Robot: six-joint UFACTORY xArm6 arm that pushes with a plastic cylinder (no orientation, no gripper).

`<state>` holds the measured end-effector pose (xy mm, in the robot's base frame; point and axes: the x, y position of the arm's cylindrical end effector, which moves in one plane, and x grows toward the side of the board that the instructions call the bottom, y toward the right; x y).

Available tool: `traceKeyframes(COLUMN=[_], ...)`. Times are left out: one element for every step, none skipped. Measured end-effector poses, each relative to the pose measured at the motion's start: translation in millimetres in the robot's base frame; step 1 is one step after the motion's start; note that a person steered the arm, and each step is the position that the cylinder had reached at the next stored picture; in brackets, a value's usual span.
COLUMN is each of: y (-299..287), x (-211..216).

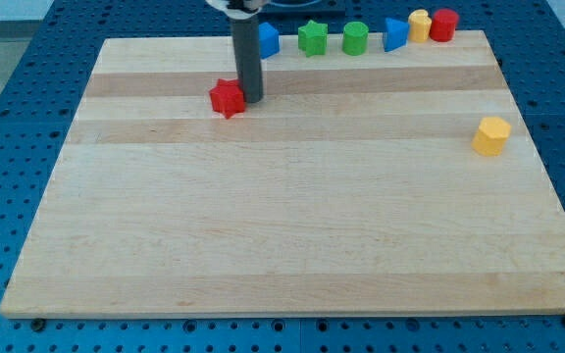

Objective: Slide the red star horizontally to the left of the blue cube

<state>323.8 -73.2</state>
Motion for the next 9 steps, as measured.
traceKeyframes(y=[-12.3,12.6,27.5,-2.4,-27.6,-31.1,-31.1,-31.6,-33.9], x=[0.0,0.0,32.8,84.2,98.2,55.6,21.4,15.1,17.1])
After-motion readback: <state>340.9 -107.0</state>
